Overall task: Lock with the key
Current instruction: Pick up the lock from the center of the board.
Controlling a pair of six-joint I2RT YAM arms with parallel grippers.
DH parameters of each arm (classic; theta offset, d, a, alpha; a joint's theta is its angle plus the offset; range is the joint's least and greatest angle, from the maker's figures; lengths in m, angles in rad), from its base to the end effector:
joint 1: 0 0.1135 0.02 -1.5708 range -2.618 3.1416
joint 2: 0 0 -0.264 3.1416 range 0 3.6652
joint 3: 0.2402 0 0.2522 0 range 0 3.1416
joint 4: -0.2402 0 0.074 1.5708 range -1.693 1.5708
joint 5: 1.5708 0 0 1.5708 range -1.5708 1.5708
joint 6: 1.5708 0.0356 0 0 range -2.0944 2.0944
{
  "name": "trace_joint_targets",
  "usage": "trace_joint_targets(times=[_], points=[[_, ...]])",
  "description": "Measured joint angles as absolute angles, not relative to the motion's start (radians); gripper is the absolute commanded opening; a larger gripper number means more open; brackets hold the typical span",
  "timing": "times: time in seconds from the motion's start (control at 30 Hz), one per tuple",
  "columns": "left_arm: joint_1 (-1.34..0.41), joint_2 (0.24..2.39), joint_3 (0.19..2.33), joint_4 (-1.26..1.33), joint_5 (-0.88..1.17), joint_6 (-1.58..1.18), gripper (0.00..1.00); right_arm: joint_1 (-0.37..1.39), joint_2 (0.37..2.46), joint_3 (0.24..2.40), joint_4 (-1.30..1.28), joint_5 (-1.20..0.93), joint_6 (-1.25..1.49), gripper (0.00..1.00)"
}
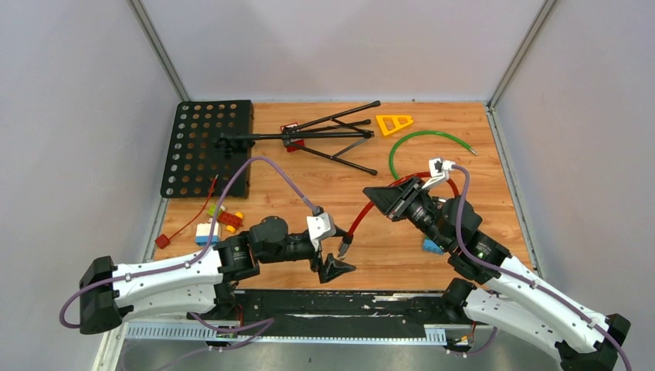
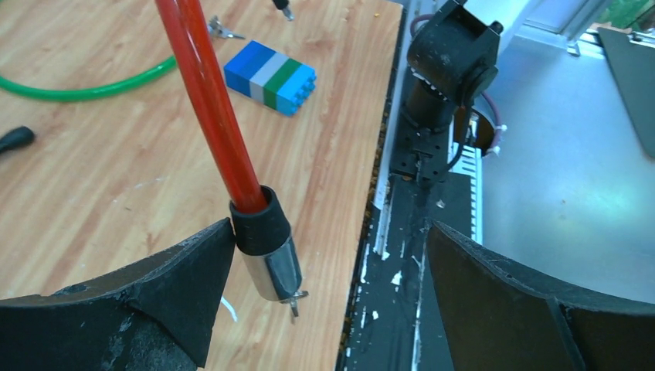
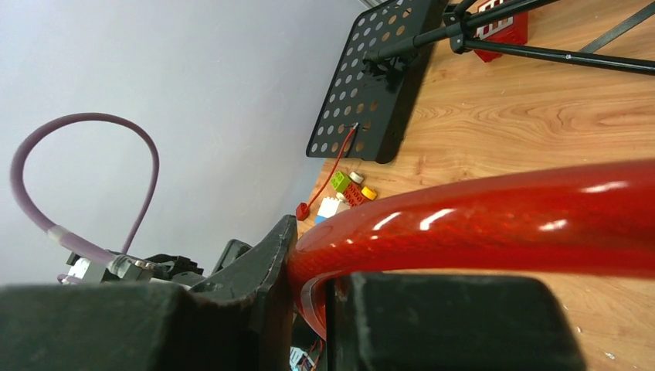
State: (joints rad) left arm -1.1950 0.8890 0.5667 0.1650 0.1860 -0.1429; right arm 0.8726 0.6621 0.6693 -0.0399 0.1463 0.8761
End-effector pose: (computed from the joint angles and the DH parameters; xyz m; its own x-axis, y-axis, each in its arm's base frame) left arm 0.0719 -0.2002 0.2807 -0.1966 0.1171 -0.9735 0.9630 0.2096 -0.1693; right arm 0.1103 0.1234 0.3340 -0.5237 0.5583 -0.6435 -0.4090 0.4978 0.7648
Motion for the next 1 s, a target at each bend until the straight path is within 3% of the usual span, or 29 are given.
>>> trace_joint_targets(times=[0.5, 1.0], points=[[-1.190, 0.957, 0.555, 0.229, 0.298, -0.235, 1.00, 0.873, 0.654, 0.668, -0.043, 0.146, 0.876, 0.00], [-1.182, 0.893, 0.554, 0.167, 0.313, -0.235, 1.00, 0.873, 0.647, 0.668, -0.044, 0.148, 0.877, 0.00]])
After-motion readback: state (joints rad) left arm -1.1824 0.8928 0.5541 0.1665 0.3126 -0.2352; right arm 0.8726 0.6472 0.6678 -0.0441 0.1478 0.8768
